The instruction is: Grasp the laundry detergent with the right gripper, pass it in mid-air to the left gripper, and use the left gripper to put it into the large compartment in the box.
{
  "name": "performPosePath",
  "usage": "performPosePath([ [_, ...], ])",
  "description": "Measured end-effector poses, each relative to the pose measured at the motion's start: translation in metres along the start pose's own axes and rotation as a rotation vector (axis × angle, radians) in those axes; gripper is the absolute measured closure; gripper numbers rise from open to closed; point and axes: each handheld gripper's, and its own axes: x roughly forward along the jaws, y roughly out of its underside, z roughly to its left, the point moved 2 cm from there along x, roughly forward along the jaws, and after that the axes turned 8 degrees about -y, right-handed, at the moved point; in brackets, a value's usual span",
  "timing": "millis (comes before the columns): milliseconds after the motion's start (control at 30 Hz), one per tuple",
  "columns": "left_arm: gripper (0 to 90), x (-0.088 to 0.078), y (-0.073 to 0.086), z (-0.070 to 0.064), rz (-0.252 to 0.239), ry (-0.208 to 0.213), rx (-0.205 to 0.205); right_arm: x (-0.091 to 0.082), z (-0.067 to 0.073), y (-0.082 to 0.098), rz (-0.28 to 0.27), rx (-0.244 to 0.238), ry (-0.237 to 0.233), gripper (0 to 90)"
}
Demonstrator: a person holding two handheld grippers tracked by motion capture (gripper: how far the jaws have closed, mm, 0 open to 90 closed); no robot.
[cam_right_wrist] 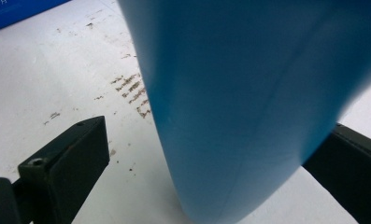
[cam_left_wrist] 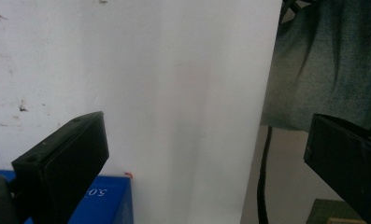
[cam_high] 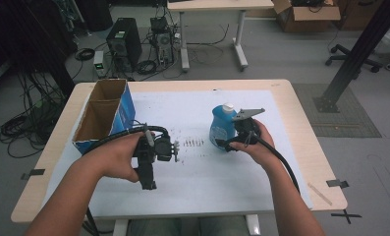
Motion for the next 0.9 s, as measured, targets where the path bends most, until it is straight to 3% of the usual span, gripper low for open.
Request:
performPosePath([
  [633,0.4,0.0033,0.0052,-0.0016,0.000,0.002,-0.006,0.0079,0.0014,0.0014,-0.121,0.047,0.052,1.2],
  [900,0.4,0.0050,0.0055,-0.0013,-0.003,0.003,-0.009,0.0083,0.0016,0.0021,-0.136,0.053,0.055,2.0],
])
